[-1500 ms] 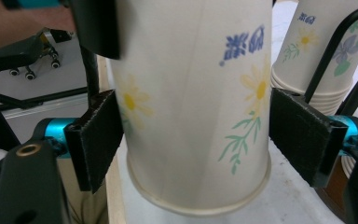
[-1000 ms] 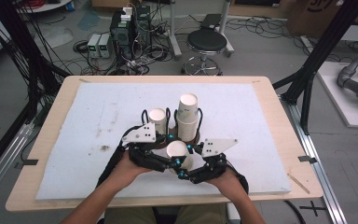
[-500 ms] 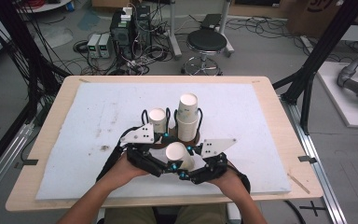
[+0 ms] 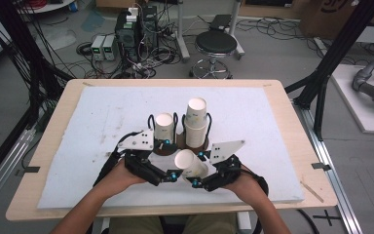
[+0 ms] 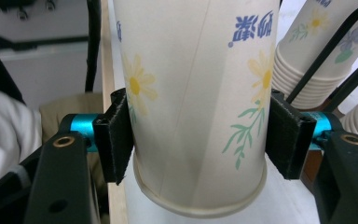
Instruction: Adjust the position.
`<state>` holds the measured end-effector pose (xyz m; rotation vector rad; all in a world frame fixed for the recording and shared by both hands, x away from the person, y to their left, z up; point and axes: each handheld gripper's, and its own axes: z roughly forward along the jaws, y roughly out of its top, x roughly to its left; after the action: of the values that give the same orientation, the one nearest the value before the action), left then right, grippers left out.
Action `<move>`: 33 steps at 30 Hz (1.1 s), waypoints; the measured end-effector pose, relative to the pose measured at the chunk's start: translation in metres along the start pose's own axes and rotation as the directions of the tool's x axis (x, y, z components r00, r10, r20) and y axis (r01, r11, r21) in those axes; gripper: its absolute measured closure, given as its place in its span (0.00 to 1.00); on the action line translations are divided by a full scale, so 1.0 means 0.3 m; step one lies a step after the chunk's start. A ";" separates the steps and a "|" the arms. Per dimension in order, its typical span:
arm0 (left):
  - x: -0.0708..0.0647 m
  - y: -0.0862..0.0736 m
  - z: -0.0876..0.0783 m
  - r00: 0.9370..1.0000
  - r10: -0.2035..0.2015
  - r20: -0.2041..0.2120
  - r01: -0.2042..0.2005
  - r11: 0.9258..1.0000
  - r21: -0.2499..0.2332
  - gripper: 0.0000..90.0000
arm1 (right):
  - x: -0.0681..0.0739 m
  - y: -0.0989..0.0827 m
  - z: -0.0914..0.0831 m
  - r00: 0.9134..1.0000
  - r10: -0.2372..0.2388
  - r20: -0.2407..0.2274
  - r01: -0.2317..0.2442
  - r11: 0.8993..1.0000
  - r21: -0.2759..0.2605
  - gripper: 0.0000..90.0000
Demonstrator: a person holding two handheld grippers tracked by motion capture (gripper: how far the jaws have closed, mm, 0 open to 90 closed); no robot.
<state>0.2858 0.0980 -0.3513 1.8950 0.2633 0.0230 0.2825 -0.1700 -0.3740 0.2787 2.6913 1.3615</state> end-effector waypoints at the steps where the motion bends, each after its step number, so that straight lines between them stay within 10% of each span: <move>1: -0.001 -0.001 0.000 1.000 0.001 0.001 -0.001 1.000 0.006 0.19 | -0.001 0.005 -0.002 1.000 -0.009 0.000 0.009 1.000 0.020 0.38; 14: -0.004 -0.014 0.013 1.000 0.011 0.030 -0.013 0.997 0.076 0.19 | -0.013 0.076 0.004 0.994 -0.095 -0.045 0.102 0.977 0.189 0.38; 33: -0.014 -0.032 0.047 0.996 0.040 0.084 -0.055 0.983 0.175 0.26 | 0.030 0.166 0.071 0.972 -0.176 -0.158 0.228 0.872 0.432 0.38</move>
<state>0.2823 0.0870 -0.3645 2.0738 0.1698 -0.0454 0.2834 -0.1225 -0.3466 -0.0516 2.9996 0.7056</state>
